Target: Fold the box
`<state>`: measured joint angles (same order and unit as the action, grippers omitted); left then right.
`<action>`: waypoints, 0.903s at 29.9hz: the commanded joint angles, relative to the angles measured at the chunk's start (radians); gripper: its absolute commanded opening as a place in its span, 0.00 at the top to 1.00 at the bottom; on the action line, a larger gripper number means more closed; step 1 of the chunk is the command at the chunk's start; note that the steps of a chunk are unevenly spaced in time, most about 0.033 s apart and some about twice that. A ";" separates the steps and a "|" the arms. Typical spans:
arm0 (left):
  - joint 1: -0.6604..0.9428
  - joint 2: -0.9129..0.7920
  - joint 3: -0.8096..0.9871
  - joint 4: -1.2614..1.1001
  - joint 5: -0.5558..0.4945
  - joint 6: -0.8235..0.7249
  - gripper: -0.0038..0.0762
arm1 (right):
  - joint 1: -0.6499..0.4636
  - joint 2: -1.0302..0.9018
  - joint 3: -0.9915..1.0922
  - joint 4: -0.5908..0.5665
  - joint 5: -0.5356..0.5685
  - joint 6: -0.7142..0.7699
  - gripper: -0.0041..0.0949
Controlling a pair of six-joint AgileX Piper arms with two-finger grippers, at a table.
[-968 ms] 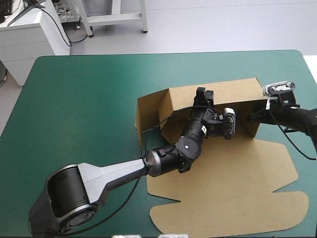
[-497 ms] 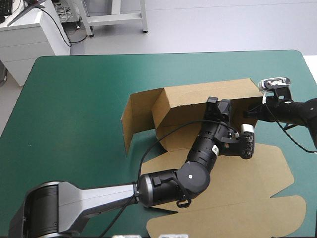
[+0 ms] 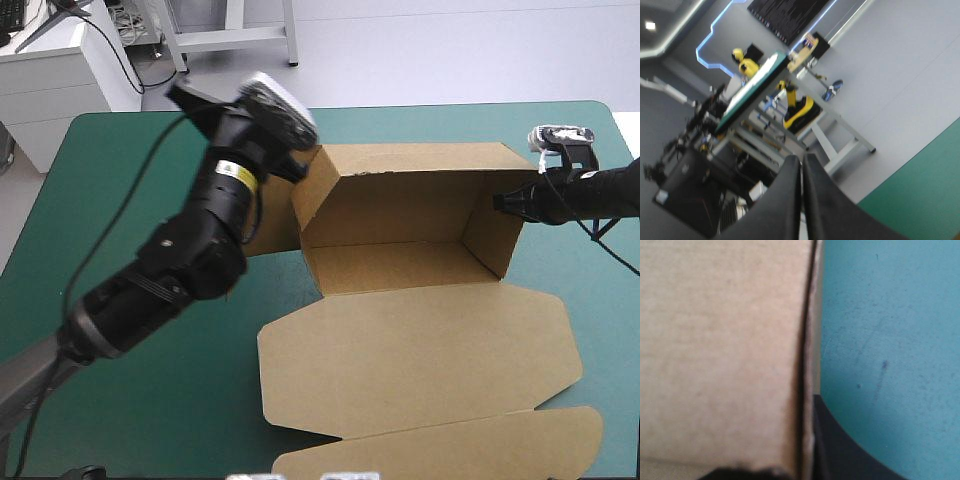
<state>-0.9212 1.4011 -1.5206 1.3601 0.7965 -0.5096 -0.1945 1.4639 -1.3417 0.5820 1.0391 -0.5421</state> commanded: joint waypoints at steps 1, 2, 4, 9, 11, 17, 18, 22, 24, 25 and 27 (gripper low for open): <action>0.162 -0.089 -0.027 -0.126 -0.024 -0.011 0.95 | 0.054 -0.034 -0.075 -0.064 0.054 0.116 0.96; 0.217 -0.099 -0.027 -0.175 -0.024 -0.011 0.95 | 0.077 -0.034 -0.084 -0.088 0.054 0.135 0.96; 0.317 -0.108 -0.027 -0.278 -0.024 0.000 0.95 | 0.123 -0.034 -0.086 -0.116 0.037 0.169 0.95; 0.556 -0.110 -0.027 -0.624 -0.019 0.161 0.95 | 0.197 0.004 -0.086 -0.204 0.052 0.275 0.96; 0.638 -0.110 -0.027 -0.787 -0.002 0.253 0.95 | 0.219 0.037 -0.086 -0.204 0.085 0.285 0.96; 0.802 -0.110 -0.010 -1.099 0.025 0.438 0.95 | 0.298 0.130 -0.092 -0.208 0.068 0.301 0.96; 0.819 -0.110 0.000 -1.127 0.027 0.452 0.95 | 0.309 0.146 -0.100 -0.217 0.057 0.306 0.96; 0.836 -0.110 0.050 -1.160 0.044 0.496 0.95 | 0.334 0.210 -0.153 -0.235 0.040 0.315 0.96; 0.836 -0.110 0.080 -1.170 0.046 0.515 0.95 | 0.343 0.243 -0.190 -0.241 0.038 0.315 0.95; 0.836 -0.110 0.093 -1.170 0.046 0.510 0.95 | 0.343 0.256 -0.209 -0.241 0.038 0.315 0.95; 0.836 -0.110 0.122 -1.174 0.043 0.510 0.95 | 0.345 0.288 -0.245 -0.241 0.038 0.315 0.95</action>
<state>-0.0863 1.3222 -1.4030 0.1913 0.8914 0.0000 0.1363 1.7246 -1.5432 0.2990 1.0423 -0.2392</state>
